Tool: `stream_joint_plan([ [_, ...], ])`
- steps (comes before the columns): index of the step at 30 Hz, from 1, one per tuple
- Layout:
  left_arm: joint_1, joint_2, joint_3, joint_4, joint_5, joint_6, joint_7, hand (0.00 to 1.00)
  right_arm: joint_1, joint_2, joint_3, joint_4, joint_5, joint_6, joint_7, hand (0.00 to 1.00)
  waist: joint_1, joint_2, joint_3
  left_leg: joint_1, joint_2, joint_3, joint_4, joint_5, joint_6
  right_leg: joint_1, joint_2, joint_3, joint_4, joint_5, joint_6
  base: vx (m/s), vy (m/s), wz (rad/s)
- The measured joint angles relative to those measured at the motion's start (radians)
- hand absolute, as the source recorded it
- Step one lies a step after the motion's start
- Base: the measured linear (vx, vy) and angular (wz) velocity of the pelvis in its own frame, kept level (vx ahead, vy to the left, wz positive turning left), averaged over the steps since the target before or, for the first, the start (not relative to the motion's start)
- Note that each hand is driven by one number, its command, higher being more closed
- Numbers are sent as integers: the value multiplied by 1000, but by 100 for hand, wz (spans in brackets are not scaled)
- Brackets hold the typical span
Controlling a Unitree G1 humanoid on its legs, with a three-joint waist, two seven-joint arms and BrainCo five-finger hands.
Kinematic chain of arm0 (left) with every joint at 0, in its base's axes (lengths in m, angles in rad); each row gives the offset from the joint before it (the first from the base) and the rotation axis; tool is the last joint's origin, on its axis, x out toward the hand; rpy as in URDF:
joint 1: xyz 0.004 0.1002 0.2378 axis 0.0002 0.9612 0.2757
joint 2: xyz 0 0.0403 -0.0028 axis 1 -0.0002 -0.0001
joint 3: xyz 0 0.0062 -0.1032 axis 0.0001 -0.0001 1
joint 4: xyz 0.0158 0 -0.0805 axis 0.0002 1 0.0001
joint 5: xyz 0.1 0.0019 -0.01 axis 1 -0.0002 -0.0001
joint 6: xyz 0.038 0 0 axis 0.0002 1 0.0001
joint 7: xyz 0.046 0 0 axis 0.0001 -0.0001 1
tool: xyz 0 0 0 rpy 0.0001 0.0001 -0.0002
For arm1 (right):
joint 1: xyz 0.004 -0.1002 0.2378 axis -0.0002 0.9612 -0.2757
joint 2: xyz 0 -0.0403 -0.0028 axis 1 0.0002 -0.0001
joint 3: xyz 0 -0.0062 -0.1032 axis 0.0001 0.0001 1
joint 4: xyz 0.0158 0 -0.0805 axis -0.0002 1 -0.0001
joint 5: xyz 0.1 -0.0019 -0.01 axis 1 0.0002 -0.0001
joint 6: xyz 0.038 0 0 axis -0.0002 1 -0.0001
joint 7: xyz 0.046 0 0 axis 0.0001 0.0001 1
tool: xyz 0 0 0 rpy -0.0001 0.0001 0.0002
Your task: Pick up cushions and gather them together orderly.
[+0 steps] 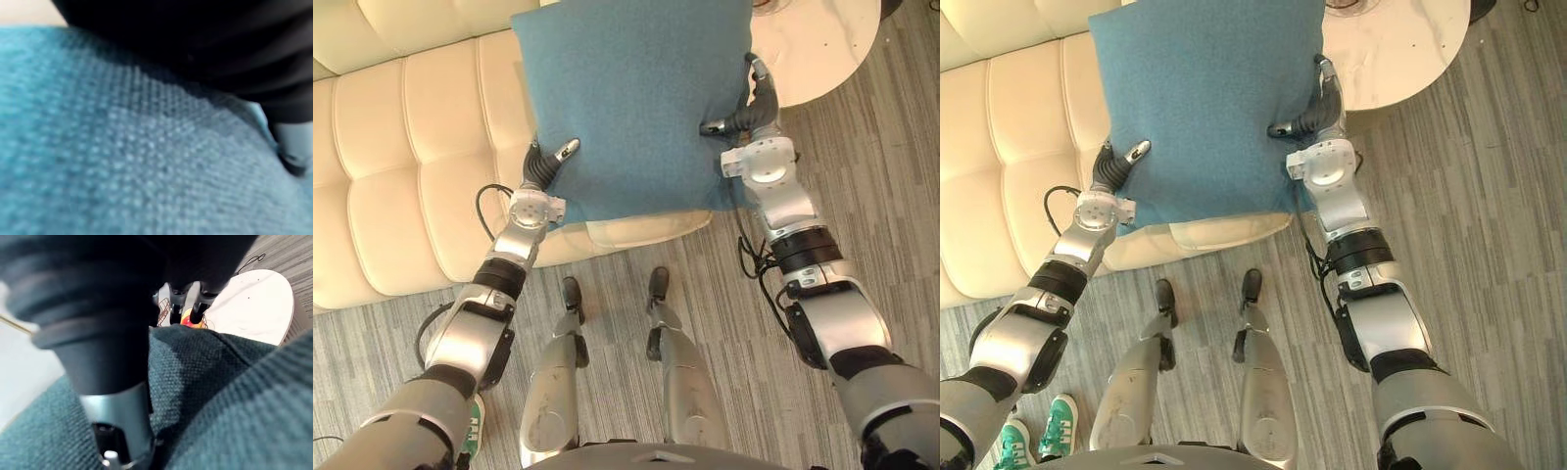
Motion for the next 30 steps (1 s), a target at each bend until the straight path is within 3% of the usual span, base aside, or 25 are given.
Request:
stream_joint_plan([
  [5, 0, 1, -11, 0, 0, 11, 11, 0, 1, 5, 38, 2, -18, 0, 4, 0, -2, 0, 0, 4, 3, 7, 0, 3, 4, 1, 2, 4, -3, 5, -5, 5, -14, -3],
  [6, 0, 2, -11, 0, 0, 14, 12, 0, 1, 5, 51, 4, -18, 0, 7, 100, -2, 0, 0, 5, 4, 8, 0, 5, 6, 2, 4, 5, -4, 5, -5, 18, -29, -6],
  [8, 0, 3, -11, 0, 0, 16, 13, 0, 1, 5, 55, 6, -15, 0, 20, 100, -2, 0, 0, 7, 5, 11, 0, 5, 5, 3, 5, 6, -6, 7, -5, 16, -24, -4],
  [9, 0, 4, -11, 0, 0, 17, 14, 100, 1, 4, 62, 11, -14, 1, 29, 100, -3, 0, 0, 8, 6, 12, 0, 5, 5, 6, 5, 6, -9, 9, -5, 0, 0, 0],
  [19, -2, 4, -19, 10, 0, 35, 28, 100, 19, -13, 198, 80, 77, 7, 72, 100, -10, 0, 0, 50, 12, 13, -1, 4, 4, 75, 16, 5, -74, 40, -6, 5, -19, -1],
  [30, -17, 30, -20, 13, -13, 33, 36, 100, 88, -38, 220, 80, 124, -3, 106, 100, -8, -1, 0, 109, 13, -1, -45, 24, -4, 128, 28, -4, -99, 42, -9, 9, -21, 1],
])
